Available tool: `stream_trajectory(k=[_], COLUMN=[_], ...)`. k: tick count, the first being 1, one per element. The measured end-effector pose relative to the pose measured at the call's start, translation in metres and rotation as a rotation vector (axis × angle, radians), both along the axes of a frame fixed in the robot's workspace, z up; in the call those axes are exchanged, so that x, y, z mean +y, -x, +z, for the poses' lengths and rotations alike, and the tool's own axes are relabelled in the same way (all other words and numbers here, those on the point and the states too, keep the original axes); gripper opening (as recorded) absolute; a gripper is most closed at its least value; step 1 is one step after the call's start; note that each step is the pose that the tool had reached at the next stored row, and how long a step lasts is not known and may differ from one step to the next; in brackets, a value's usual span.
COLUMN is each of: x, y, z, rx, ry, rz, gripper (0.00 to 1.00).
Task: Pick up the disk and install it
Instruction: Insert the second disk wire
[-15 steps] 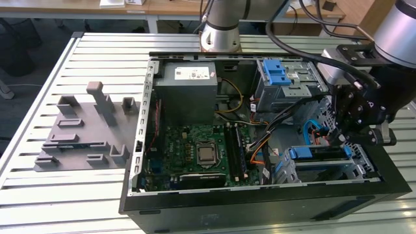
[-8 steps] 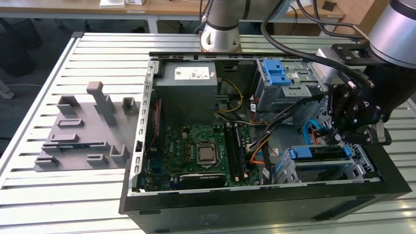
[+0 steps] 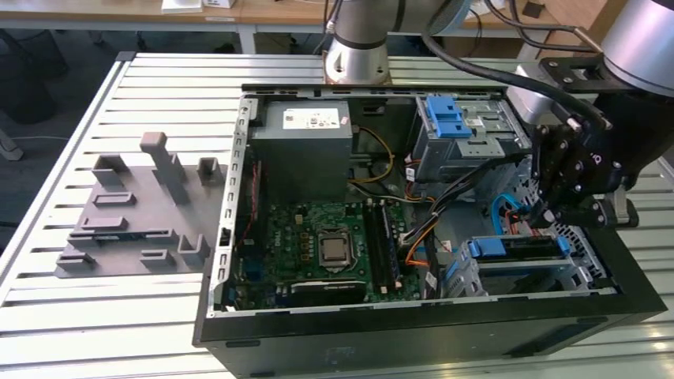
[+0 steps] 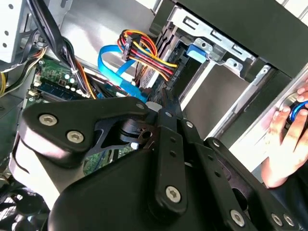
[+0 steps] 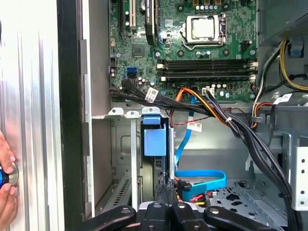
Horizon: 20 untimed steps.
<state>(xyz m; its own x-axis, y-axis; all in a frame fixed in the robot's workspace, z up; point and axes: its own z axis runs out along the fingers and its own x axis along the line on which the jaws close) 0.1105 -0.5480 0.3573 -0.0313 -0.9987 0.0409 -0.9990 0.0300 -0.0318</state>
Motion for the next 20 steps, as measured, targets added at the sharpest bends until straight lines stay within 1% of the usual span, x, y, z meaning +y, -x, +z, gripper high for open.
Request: stream_trajectory(k=[4, 8, 14, 18, 20], x=[0.0000, 0.0000, 0.0000, 0.0007, 0.0019], y=[0.0003, 0.0016, 0.0083, 0.0097, 0.0099], z=[0.0052, 0.0062, 0.0063, 0.0091, 0.0105], rx=[0.0021, 0.0044, 0.0047, 0.0047, 0.0047], ry=[-0.0029, -0.0037, -0.0036, -0.0036, -0.0040], rz=[0.000, 0.000, 0.000, 0.000, 0.000], gripper=[0.11, 0.11, 0.11, 0.11, 0.11])
